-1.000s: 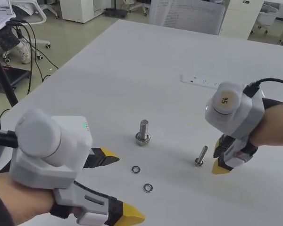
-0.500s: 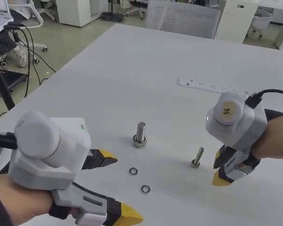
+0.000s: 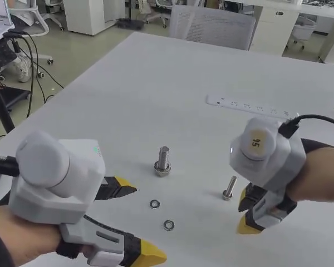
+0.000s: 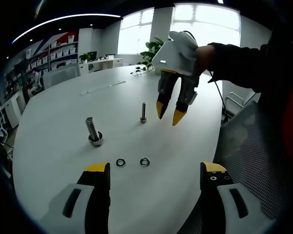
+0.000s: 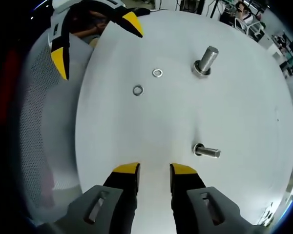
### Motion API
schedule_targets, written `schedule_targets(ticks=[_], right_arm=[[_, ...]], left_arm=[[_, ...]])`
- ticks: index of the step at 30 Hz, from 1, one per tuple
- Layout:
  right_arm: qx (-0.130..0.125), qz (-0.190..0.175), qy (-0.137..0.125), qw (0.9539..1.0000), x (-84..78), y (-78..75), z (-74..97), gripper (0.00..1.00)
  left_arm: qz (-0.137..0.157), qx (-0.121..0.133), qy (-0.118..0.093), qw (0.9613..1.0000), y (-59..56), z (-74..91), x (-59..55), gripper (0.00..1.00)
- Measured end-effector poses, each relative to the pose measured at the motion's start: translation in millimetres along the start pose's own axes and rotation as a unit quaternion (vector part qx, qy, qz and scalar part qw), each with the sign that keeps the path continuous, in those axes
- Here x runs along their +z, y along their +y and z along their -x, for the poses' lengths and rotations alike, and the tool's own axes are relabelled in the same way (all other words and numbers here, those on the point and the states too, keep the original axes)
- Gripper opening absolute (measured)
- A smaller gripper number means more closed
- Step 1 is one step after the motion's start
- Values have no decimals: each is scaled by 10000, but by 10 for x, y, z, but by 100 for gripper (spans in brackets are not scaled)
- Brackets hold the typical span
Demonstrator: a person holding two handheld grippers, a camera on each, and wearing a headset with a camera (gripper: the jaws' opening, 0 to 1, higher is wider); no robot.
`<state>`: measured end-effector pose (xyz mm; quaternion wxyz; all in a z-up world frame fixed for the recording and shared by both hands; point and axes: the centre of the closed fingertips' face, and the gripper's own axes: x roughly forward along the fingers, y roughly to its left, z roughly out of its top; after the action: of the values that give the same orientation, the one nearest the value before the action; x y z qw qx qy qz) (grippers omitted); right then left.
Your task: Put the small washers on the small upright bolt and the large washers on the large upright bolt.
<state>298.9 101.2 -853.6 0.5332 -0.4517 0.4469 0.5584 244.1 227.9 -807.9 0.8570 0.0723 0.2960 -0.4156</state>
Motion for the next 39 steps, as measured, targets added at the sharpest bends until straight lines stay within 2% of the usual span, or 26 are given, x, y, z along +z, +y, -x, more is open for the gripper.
schedule_targets(ticks=[14,22,39], right_arm=[[83,524,-150,9985,471,188,-9,26],[112,776,-240,9966,754,241,-112,26],[197,1083,-209,9937,1017,267,-377,25]], left_arm=[[-32,16,-33,10000,-5,8,24,75],[-32,28,-55,10000,-8,13,27,75],[-11,51,-101,9999,-12,22,18,75]])
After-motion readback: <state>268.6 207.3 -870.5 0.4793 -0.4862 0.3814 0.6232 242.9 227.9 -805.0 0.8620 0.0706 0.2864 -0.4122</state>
